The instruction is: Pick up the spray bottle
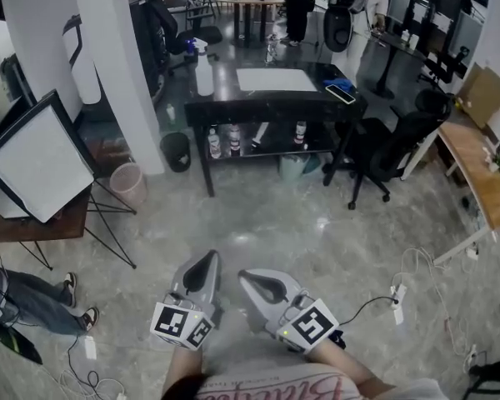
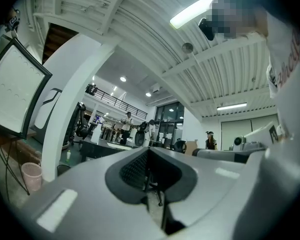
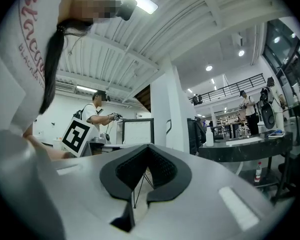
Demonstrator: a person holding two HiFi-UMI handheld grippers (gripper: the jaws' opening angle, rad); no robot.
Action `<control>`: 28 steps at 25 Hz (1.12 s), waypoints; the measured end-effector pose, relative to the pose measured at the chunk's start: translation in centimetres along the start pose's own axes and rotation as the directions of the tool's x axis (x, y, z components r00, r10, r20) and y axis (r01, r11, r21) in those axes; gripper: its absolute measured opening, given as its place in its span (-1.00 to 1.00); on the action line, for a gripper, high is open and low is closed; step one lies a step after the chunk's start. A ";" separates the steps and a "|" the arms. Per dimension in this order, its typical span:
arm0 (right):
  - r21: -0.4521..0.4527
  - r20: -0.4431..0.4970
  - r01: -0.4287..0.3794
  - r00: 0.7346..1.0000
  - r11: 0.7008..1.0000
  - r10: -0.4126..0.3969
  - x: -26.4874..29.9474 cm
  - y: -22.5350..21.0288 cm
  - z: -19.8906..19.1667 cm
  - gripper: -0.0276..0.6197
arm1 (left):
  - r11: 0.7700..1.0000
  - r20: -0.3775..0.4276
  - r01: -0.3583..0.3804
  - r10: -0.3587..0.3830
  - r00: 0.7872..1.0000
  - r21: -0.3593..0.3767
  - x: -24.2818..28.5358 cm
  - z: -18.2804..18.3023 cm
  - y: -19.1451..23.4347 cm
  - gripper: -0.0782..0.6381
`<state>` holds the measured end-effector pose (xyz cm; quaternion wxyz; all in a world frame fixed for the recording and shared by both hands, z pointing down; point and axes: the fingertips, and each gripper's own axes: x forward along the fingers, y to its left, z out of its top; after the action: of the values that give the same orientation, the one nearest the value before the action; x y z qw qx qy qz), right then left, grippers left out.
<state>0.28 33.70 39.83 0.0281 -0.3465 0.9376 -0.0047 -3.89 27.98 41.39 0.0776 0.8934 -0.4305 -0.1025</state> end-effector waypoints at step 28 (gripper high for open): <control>0.121 0.018 0.010 1.000 0.993 -0.012 22.2 -20.2 -0.4 -0.91 | 0.998 0.007 0.030 -0.030 1.000 0.049 20.8 4.2 21.2 -0.78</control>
<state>-3.42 3.92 39.73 0.0579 -0.3493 0.9334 -0.0582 -8.21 -1.64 39.75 0.0525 0.9009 -0.4197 -0.0967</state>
